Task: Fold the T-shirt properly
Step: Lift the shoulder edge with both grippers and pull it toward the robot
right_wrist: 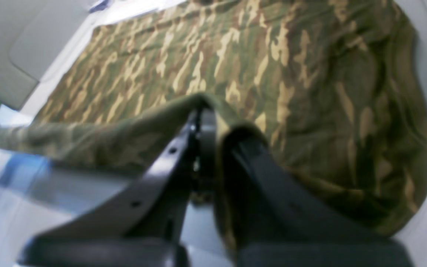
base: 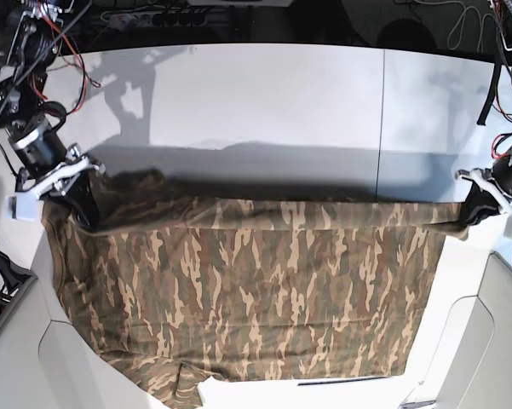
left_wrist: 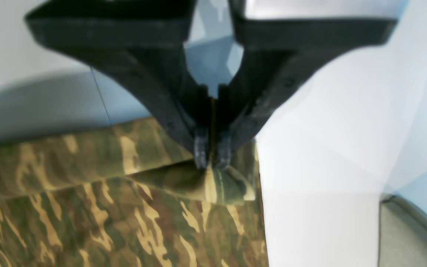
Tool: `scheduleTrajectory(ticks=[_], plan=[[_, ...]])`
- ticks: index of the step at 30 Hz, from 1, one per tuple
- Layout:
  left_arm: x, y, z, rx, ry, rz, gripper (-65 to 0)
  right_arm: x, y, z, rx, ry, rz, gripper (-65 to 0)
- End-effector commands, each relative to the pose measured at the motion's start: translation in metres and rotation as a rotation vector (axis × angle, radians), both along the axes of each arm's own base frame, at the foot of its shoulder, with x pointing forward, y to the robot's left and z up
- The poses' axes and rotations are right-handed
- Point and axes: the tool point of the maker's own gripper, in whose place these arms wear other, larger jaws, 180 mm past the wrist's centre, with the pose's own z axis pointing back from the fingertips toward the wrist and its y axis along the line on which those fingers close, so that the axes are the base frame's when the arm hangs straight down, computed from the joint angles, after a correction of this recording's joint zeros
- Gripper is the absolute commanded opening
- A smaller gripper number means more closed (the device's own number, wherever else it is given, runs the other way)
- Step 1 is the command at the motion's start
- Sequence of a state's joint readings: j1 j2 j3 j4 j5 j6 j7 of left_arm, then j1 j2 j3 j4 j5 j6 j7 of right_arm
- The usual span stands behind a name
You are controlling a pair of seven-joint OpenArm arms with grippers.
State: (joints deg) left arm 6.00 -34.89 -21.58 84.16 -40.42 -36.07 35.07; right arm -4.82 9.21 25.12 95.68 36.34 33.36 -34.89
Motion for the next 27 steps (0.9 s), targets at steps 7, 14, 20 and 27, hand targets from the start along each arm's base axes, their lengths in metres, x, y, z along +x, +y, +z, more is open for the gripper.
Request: scheduleTrajectory(ticks=[7,14,20,27], plan=[[0.039,0.013,0.021,-0.044,-0.12,0.075,-65.0,0.065,-0.01,0.018,0.088,-0.069,-0.035,-65.0],[0.065,0.027,0.021,-0.095,-0.159,0.148,-65.0,0.109,-0.005,0.009,0.103,-0.029,-0.031,-65.0],[0.078,0.043,0.008,-0.166,-0.138,0.219,-53.3,0.128,0.0,0.0,0.073,-0.006,-0.023,-65.0],[0.087,0.048,0.008,-0.203,-0.138,0.245,-30.3,0.128,0.009,-0.009,0.093,0.0,-0.019,-26.6]])
